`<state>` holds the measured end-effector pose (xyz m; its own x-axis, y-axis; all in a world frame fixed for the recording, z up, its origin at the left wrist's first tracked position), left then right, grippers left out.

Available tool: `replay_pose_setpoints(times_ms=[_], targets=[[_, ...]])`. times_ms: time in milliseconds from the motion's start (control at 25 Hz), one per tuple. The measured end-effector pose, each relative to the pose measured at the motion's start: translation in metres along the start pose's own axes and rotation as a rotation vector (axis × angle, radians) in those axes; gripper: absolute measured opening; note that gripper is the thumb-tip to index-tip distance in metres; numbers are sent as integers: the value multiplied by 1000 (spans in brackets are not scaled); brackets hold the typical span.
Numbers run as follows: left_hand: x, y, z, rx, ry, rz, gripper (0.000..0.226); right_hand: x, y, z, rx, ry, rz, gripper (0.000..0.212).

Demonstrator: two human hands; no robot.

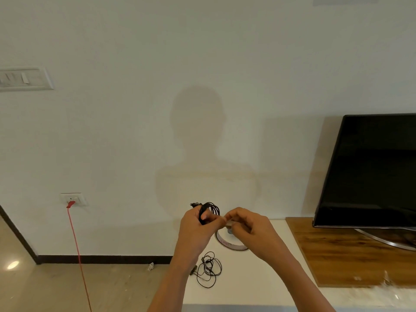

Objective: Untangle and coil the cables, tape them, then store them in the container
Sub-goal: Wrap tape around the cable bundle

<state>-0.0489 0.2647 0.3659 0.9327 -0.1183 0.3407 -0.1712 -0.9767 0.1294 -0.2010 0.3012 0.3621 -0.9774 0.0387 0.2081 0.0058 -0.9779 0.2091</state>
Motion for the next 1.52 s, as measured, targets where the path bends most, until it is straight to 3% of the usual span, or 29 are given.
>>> replay_pose_setpoints(times_ms=[320, 440, 880, 1080, 1200, 1360, 1520], targets=[[-8, -11, 2, 65, -152, -65, 47, 0, 8, -4, -97, 48, -59, 22], [-9, -11, 6, 116, -185, -67, 49, 1, 7, -6, -105, 5, -78, 11], [-20, -15, 20, 160, -130, -114, 56, 3, 3, -5, -150, -98, -200, 8], [-28, -16, 22, 189, -68, -84, 37, 1, -4, -5, -148, -174, -260, 9], [-25, -12, 30, 296, -218, -61, 32, 7, -5, 0, -119, -240, -323, 12], [-17, -10, 41, 325, -516, 52, 33, 7, 2, 9, -133, -108, -196, 10], [-22, -14, 49, 196, -286, 121, 38, -6, 9, 15, -141, -144, -77, 11]])
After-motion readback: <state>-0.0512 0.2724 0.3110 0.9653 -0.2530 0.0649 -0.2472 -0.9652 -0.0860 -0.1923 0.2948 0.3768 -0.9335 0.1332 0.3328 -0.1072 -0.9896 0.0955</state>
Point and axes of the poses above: each hand's wrist, its own y-axis towards the middle knuckle, its own x-axis out of the back of the hand, z = x × y, the point moved 2 cm from there along y, towards the middle knuckle, and after that the axes turned 15 degrees about y, right-handed, at the moved point
